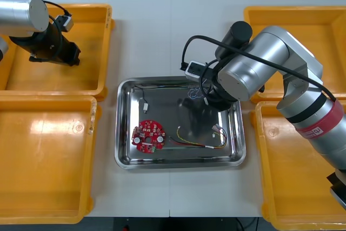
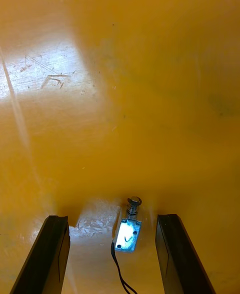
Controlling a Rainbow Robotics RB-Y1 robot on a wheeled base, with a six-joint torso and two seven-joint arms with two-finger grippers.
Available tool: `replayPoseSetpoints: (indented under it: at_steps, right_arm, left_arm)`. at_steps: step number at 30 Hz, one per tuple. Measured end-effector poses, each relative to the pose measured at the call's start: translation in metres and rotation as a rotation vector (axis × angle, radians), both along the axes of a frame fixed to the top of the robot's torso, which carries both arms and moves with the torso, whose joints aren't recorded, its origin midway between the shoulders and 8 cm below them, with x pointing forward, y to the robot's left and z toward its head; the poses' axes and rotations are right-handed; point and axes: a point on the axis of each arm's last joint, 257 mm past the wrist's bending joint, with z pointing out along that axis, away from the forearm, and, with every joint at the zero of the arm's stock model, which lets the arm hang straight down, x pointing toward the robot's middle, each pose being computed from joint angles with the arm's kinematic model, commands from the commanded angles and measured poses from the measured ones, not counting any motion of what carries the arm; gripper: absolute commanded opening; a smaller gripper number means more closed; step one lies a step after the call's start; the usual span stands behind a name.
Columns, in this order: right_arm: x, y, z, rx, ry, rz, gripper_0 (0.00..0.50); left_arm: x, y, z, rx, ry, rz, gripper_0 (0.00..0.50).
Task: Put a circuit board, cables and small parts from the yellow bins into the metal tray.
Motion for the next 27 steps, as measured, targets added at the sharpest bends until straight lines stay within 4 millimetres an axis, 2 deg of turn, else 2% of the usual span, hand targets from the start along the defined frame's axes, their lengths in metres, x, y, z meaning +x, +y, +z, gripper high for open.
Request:
replayPoseSetpoints:
  at_steps: [11, 12, 13, 14, 15, 21, 27]
  right_arm:
    - [-0.002, -0.003, 0.001, -0.015, 0.009, -0.005, 0.500]
    - [-0.003, -0.005, 0.002, -0.026, 0.017, -0.010, 0.500]
    - [-0.004, -0.008, 0.003, -0.037, 0.025, -0.014, 0.500]
    - [-0.005, -0.010, 0.004, -0.047, 0.031, -0.018, 0.500]
    - [-0.006, -0.012, 0.006, -0.058, 0.040, -0.023, 0.500]
    - [-0.012, -0.021, 0.030, -0.067, 0.099, -0.052, 0.500]
    - [0.005, -0.032, 0.051, -0.052, 0.147, -0.126, 0.500]
  left_arm:
    - [0.002, 0.001, -0.002, -0.002, -0.015, 0.000, 0.500]
    - [0.003, 0.000, -0.002, -0.004, -0.018, 0.000, 0.438]
    - [0.004, 0.000, -0.001, -0.005, -0.022, 0.000, 0.264]
    - [0.005, 0.000, -0.001, -0.006, -0.025, 0.000, 0.151]
    - [0.005, -0.001, -0.001, -0.008, -0.026, -0.001, 0.002]
    - [0.007, -0.003, -0.001, -0.008, -0.034, -0.006, 0.000]
    - [0.007, -0.005, -0.003, -0.008, -0.033, -0.011, 0.000]
